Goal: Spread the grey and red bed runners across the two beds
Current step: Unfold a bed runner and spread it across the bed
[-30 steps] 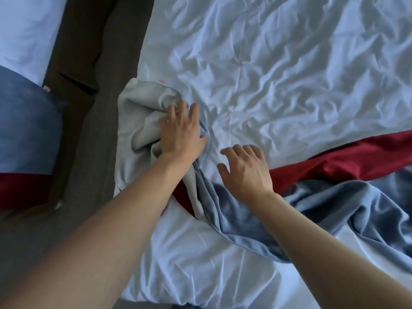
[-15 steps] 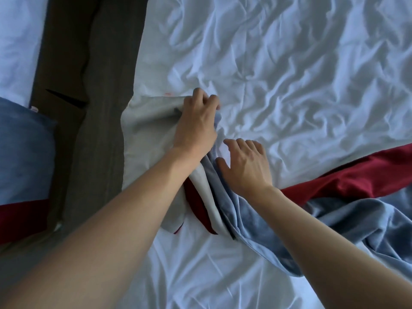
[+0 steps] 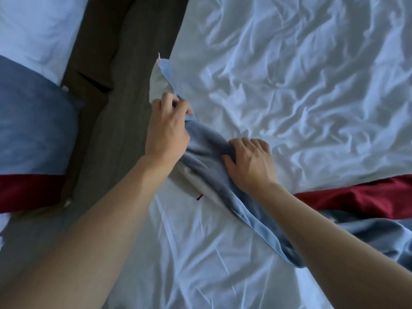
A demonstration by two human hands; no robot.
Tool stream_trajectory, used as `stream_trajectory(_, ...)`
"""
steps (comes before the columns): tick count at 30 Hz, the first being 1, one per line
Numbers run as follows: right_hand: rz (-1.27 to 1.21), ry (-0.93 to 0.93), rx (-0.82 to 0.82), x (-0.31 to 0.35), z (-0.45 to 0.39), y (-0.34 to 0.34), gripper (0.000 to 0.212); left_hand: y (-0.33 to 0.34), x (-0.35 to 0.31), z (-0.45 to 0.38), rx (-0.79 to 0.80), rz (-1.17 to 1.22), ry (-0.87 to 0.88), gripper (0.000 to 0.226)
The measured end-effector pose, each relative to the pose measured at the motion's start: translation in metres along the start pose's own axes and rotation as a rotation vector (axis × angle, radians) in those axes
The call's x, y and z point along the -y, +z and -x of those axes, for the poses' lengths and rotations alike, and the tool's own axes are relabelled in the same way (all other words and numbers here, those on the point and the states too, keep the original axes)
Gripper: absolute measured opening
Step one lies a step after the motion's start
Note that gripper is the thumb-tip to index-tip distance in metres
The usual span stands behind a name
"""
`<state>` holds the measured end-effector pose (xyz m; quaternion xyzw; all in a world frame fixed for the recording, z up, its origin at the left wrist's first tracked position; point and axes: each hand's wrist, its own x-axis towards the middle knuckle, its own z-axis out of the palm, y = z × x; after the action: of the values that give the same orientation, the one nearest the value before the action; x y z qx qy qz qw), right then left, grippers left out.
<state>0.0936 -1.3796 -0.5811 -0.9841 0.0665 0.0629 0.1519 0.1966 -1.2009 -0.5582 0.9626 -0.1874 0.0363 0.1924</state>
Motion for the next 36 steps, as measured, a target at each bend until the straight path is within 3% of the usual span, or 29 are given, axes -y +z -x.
stream_trajectory(5,0.001,-0.131,-0.066,0.032,0.006,0.015,0.007,-0.003,0.037,0.055,0.003,-0.022,-0.150,0.041)
stream_trajectory(12,-0.012,-0.320,-0.066,0.055,0.025,0.035,0.011,0.001,0.053,0.128,0.051,-0.020,-0.386,0.036)
stream_trajectory(16,-0.075,-0.256,-0.114,0.062,0.018,0.028,0.026,-0.007,0.054,0.142,0.102,-0.202,-0.487,0.030)
stream_trajectory(19,-0.127,-0.156,-0.115,0.058,0.006,0.020,0.025,-0.017,0.051,0.125,0.003,-0.183,-0.409,0.031)
stream_trajectory(22,-0.070,-0.099,0.051,0.050,-0.006,0.017,0.036,-0.019,0.035,0.090,-0.043,-0.090,-0.184,0.035)
stream_trajectory(24,-0.034,-0.141,0.129,0.052,-0.005,0.019,0.030,-0.014,0.022,0.064,0.043,-0.061,-0.033,0.034)
stream_trajectory(27,-0.082,-0.190,0.112,0.053,0.006,0.025,0.017,0.001,0.001,0.037,0.320,-0.053,0.106,0.030)
stream_trajectory(31,-0.068,-0.155,0.044,0.015,0.013,0.015,0.017,0.018,-0.019,0.028,0.587,-0.135,0.192,0.024)
stream_trajectory(36,0.038,-0.172,0.207,-0.061,0.047,-0.013,0.019,0.035,-0.059,0.040,0.808,-0.047,0.190,0.020)
